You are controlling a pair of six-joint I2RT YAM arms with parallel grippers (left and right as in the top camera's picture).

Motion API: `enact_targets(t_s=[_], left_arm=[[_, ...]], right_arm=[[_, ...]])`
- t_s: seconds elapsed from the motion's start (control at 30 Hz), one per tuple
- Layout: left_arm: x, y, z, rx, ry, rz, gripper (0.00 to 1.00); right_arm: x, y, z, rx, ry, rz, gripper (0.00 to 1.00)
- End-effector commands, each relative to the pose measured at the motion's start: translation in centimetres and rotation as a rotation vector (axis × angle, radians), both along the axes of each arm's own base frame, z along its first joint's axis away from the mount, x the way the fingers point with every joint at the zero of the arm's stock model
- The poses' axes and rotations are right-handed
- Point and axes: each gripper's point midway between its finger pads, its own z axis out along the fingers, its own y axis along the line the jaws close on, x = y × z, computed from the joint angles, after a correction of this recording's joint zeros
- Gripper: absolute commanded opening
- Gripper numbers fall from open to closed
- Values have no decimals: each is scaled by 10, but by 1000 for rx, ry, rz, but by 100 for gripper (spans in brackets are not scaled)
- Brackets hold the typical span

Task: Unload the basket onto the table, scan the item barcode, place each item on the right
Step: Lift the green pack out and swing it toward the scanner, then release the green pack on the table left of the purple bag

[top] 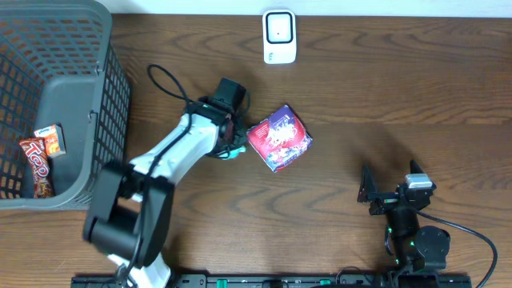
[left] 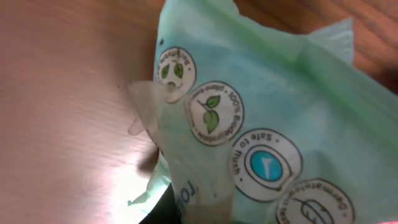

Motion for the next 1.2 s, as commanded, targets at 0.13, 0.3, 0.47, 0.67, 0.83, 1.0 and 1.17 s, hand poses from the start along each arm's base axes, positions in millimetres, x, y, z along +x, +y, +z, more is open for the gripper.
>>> enact_targets(t_s=[0.13,0.3,0.47,0.67,0.83,1.0,1.17], left_arm=[[-3,-45,-10,-133,9,-53,7],[16,-72,3,-202,-102,-83,7],[38,-101,23,-283,-244,-126,8],[54,-85,34,-228,-286,-138,8],[63,-20,34,-8,-239,-29,8],[61,-7,34,39,-217,-81,36],[63,-19,48,17,-246,-109,61]], right_arm=[[0,-2,-1,13,3,-12,99],[0,-2,-1,13,3,-12,99],[0,-2,-1,13,3,-12,99],[0,-2,-1,13,3,-12,99],[0,-2,-1,13,3,-12,99],[0,-2,-1,13,3,-12,99],[0,-2,-1,13,3,-12,99]])
